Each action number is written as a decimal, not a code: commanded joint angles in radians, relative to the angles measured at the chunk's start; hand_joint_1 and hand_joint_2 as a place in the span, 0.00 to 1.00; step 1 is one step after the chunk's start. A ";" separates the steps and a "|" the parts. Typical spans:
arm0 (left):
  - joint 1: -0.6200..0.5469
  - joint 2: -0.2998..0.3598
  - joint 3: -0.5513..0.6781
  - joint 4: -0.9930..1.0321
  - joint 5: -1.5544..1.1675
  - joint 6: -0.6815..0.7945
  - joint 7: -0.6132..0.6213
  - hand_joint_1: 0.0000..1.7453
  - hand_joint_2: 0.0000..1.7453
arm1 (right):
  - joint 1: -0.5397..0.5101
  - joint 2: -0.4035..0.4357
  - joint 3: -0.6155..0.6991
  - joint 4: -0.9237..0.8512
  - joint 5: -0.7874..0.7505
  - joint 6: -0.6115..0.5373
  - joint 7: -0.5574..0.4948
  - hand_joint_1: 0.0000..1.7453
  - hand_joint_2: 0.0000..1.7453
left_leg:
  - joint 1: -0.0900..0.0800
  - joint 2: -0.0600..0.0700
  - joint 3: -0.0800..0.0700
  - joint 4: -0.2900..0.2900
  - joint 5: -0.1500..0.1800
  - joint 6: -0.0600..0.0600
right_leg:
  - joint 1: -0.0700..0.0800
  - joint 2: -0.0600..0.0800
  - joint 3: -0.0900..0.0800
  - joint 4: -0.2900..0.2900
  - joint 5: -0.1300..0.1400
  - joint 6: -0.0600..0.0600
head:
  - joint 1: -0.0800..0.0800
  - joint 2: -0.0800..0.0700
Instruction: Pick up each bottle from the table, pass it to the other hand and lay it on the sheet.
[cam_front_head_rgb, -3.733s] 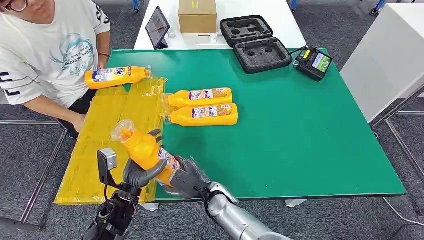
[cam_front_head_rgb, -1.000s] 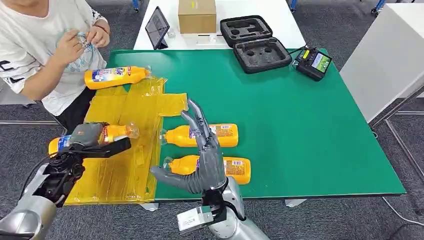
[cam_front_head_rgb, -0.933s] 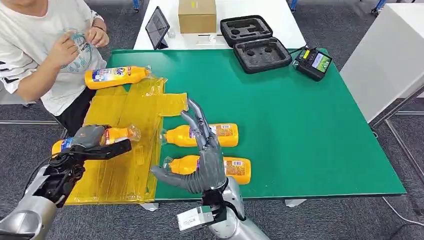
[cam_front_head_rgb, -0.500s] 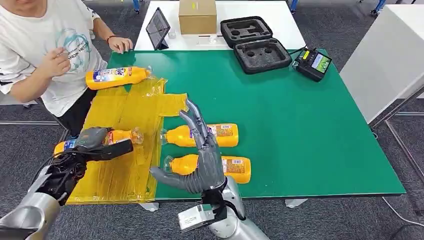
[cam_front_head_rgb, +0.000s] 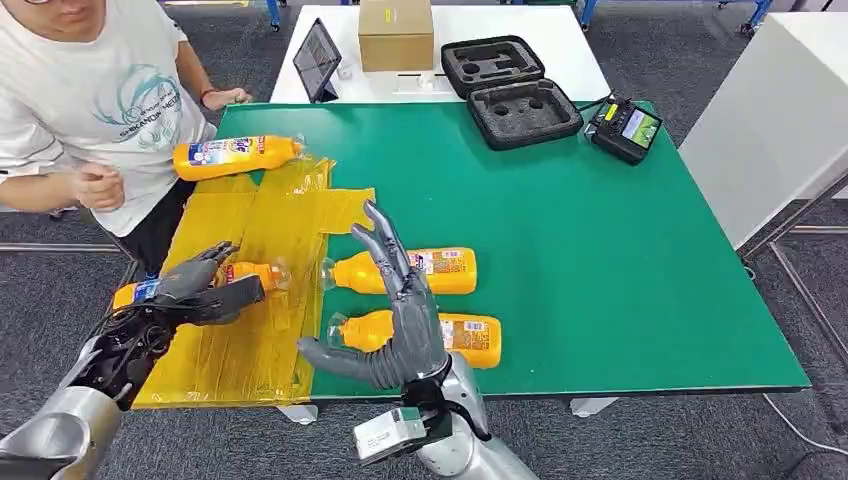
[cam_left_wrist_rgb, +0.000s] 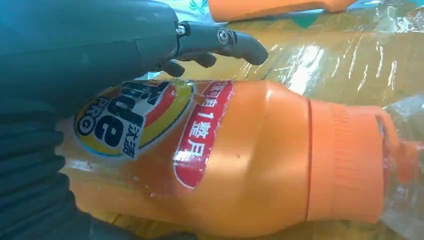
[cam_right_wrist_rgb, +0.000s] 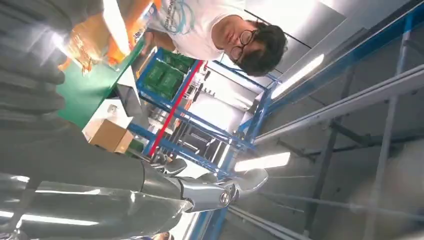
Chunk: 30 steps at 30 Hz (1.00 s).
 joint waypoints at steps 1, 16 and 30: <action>0.022 -0.045 0.179 0.131 0.277 -0.319 -0.027 0.00 0.00 | -0.057 0.005 -0.023 0.147 -0.014 -0.001 0.003 0.00 1.00 | 0.000 0.002 0.005 -0.002 -0.001 -0.001 | 0.000 0.003 0.004 -0.002 0.000 -0.001 | 0.000 0.000; 0.123 -0.100 0.459 -0.071 0.960 -0.002 -0.097 0.00 0.00 | -0.123 -0.076 -0.066 0.386 0.641 0.212 0.685 0.00 1.00 | 0.000 0.001 0.010 -0.003 -0.001 -0.001 | -0.001 0.002 0.010 -0.003 0.000 0.000 | 0.000 0.000; 0.185 -0.111 0.421 -0.225 0.938 0.201 -0.208 0.00 1.00 | -0.110 -0.104 -0.107 0.391 0.670 0.389 0.804 0.00 1.00 | 0.001 0.001 0.006 -0.001 -0.002 -0.001 | 0.000 0.002 0.005 -0.002 -0.001 -0.001 | 0.000 0.000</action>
